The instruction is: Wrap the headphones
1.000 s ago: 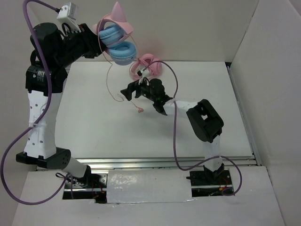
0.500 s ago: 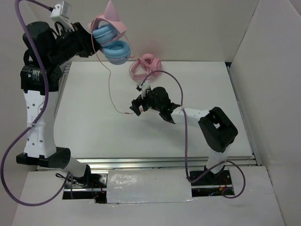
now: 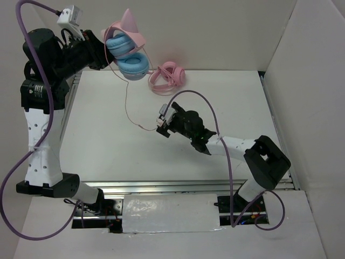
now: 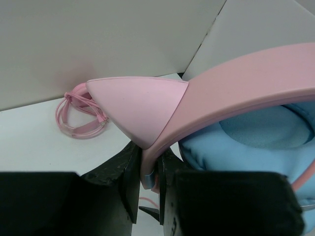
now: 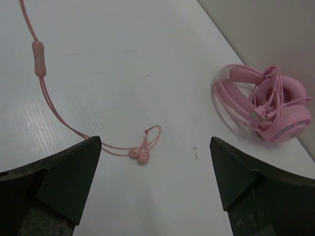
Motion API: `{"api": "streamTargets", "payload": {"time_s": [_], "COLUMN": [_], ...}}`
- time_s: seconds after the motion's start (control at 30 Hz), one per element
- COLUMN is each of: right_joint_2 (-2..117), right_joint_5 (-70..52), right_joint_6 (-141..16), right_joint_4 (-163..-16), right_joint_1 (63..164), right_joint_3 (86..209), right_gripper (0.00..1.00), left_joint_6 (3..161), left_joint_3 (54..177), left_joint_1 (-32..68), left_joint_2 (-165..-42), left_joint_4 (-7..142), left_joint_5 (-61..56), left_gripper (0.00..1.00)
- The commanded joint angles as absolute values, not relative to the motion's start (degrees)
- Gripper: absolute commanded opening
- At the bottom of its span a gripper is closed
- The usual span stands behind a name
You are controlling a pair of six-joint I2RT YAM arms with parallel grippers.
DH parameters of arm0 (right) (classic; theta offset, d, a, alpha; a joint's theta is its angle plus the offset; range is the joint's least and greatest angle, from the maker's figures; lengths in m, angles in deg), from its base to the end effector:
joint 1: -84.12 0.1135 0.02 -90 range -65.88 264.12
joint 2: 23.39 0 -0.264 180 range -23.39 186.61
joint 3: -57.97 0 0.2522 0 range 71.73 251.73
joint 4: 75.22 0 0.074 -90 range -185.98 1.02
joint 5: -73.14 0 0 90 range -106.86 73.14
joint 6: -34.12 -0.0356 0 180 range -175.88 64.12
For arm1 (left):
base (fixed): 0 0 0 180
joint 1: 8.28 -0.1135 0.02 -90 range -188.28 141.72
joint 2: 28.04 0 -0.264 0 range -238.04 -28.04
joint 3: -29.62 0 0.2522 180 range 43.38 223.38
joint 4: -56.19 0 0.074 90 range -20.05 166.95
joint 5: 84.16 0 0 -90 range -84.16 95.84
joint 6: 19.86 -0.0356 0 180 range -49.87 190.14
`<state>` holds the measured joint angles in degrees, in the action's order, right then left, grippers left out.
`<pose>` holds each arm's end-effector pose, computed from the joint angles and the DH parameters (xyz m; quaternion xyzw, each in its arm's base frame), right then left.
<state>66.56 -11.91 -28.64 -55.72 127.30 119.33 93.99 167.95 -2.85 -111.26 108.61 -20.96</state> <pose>0.2526 0.2413 0.2395 -0.4612 0.6050 0.1224 0.6374 0.2362 -0.0386 0.5875 0.0580 0.6897 -0.3327 0.6405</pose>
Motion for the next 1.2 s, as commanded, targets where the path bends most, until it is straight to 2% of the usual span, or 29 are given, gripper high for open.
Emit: {"api": "streamTargets", "payload": {"time_s": [0.0, 0.13, 0.37, 0.47, 0.53, 0.67, 0.87, 0.93, 0.97, 1.03, 1.07, 1.1, 1.17], "right_joint_2": [65.72, 69.5, 77.58, 81.1, 82.17, 85.24, 93.5, 95.69, 96.23, 97.37, 97.29, 96.94, 93.96], "right_joint_5": [-9.76, -4.13, 1.32, 3.61, 1.01, -0.69, 3.26, 4.4, 5.28, 4.77, 3.8, 2.23, 1.34], "right_joint_6": [-26.33, -32.93, -30.48, -30.48, -31.62, -37.59, -38.66, -39.44, -39.88, -42.34, -43.48, -44.27, -46.03], "right_joint_4": [-54.25, -53.65, -56.02, -62.5, -60.17, -45.5, -50.22, -51.09, -51.79, -53.29, -53.64, -53.47, -51.55], "right_joint_1": [128.94, 130.08, 133.78, 133.34, 133.6, 133.34, 133.42, 133.34, 133.34, 133.16, 133.16, 132.9, 132.03], "right_joint_3": [121.64, 125.95, 132.45, 140.17, 140.81, 140.62, 153.1, 155.56, 156.71, 159.17, 159.36, 159.18, 155.77], "right_gripper": [1.0, 1.0, 1.0, 1.0, 1.0, 1.0, 0.99, 0.96, 0.93, 0.64, 0.53, 0.34, 0.16], "left_joint_6": [93.78, 94.04, 93.25, 93.08, 92.9, 93.07, 92.29, 92.19, 91.85, 91.93, 91.93, 91.93, 91.76], "left_joint_3": [168.88, 169.23, 170.91, 171.43, 171.43, 170.29, 170.12, 169.68, 169.67, 169.33, 169.15, 168.89, 168.01], "left_joint_1": [-3.09, -3.09, -3.18, -3.27, -3.18, -3.18, -3.18, -3.27, -3.27, -3.27, -3.27, -3.27, -3.27], "left_joint_2": [-109.78, -109.87, -110.39, -110.13, -109.96, -109.17, -108.64, -108.11, -108.2, -107.93, -107.76, -107.41, -107.06], "left_joint_4": [104.14, 103.79, 105.64, 105.89, 106.07, 105.37, 105.11, 104.85, 104.84, 104.84, 104.67, 104.67, 104.4], "left_joint_5": [-22.89, -23.43, -23.43, -22.9, -22.72, -22.81, -23.07, -22.9, -22.64, -22.28, -22.46, -22.28, -20.89], "left_gripper": [0.0, 0.0, 0.0, 0.0, 0.0, 0.0, 0.0, 0.0, 0.0, 0.0, 0.0, 0.0, 0.0]}}
